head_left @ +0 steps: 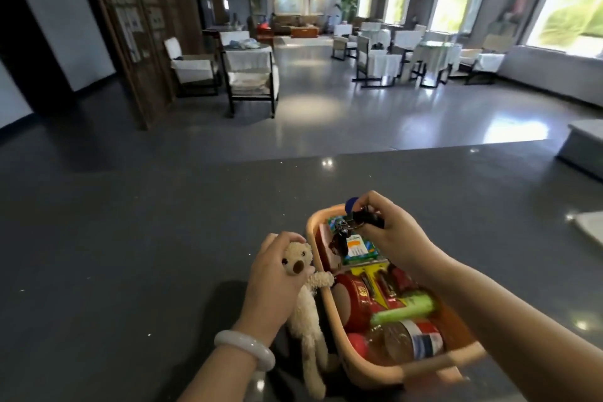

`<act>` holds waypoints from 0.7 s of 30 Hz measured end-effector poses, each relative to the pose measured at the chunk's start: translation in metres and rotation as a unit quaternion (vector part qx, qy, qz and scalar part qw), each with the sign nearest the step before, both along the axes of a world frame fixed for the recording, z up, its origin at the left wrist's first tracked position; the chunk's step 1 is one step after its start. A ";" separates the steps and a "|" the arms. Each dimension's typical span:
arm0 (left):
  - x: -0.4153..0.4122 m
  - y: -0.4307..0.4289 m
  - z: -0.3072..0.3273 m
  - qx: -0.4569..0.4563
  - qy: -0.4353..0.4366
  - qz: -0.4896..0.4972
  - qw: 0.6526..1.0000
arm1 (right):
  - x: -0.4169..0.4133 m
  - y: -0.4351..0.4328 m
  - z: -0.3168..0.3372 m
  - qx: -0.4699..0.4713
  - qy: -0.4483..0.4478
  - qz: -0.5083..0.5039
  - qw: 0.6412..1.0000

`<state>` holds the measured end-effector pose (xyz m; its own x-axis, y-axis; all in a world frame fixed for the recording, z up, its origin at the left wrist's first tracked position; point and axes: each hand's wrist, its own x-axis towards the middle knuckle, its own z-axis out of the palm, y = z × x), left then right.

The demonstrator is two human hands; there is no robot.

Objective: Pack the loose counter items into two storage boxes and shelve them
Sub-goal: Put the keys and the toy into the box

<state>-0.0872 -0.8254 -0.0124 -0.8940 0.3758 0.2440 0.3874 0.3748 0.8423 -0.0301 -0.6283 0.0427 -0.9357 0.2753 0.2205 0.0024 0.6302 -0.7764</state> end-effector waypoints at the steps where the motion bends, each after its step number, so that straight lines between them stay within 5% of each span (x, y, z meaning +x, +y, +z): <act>1: 0.002 0.002 -0.001 -0.003 -0.003 -0.013 1.000 | 0.006 0.003 -0.002 0.005 0.004 -0.013 1.000; 7: 0.022 0.008 -0.015 -0.009 -0.031 -0.057 0.998 | 0.044 0.014 -0.028 -0.015 -0.018 -0.019 1.000; 21: 0.038 0.032 -0.018 -0.060 -0.001 -0.009 0.998 | 0.056 0.066 -0.064 0.054 -0.177 0.186 0.965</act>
